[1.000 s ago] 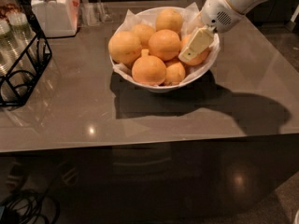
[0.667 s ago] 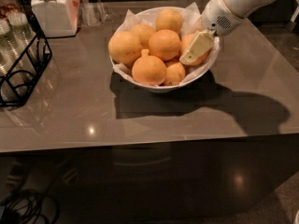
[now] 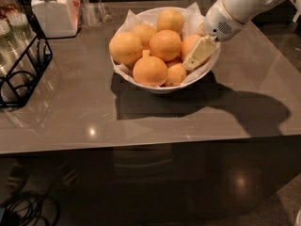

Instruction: Pick orange from white bowl

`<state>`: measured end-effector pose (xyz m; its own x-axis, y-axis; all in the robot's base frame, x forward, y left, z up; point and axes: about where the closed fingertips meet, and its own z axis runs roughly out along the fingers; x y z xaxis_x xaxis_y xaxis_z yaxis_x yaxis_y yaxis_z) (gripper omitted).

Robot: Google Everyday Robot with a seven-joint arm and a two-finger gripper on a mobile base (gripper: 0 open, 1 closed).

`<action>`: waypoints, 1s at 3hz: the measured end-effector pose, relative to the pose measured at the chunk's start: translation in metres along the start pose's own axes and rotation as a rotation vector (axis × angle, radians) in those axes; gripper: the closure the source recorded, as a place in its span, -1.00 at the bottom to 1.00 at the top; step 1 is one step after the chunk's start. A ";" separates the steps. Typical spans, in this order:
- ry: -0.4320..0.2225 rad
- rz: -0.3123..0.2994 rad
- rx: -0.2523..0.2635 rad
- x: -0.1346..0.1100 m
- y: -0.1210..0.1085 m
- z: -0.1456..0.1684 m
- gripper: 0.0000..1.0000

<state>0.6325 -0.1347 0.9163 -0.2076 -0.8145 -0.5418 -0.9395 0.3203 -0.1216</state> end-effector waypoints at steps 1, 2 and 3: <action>0.004 0.005 0.000 0.003 0.000 0.002 -0.02; 0.009 0.018 0.016 0.009 -0.002 0.002 0.45; 0.011 0.022 0.035 0.011 -0.003 -0.001 0.91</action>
Offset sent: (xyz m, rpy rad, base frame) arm -0.0003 -0.0177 -0.0079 -0.0131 -0.0122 -0.0572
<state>0.6328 -0.1445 0.9114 -0.2308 -0.8124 -0.5354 -0.9248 0.3542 -0.1387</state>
